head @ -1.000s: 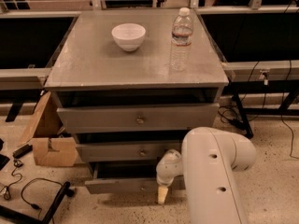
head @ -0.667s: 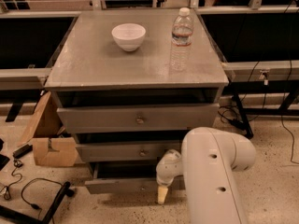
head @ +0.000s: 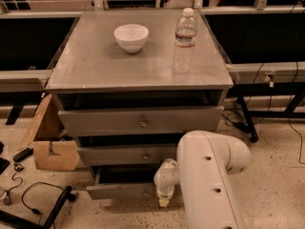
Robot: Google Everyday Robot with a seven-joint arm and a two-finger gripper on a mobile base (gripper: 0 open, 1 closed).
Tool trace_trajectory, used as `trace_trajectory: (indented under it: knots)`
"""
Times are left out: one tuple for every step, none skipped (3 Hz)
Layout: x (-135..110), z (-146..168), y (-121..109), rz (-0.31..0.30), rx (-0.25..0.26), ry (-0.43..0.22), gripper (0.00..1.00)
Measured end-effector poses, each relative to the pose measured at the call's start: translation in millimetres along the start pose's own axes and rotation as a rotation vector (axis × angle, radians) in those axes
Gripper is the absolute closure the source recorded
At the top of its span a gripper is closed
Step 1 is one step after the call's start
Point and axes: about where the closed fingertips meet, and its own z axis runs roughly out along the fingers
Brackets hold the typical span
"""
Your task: Open bottom drawer
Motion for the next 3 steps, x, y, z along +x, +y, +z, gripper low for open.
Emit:
trace_trajectory:
  knots:
    - [-0.9,-3.2,-4.8,0.000,0.000,0.000,0.73]
    - [-1.4,-4.9,-7.9,0.000,0.000,0.000,0.96]
    - [-0.9,-5.5,-5.2,0.013,-0.014,0.000,1.00]
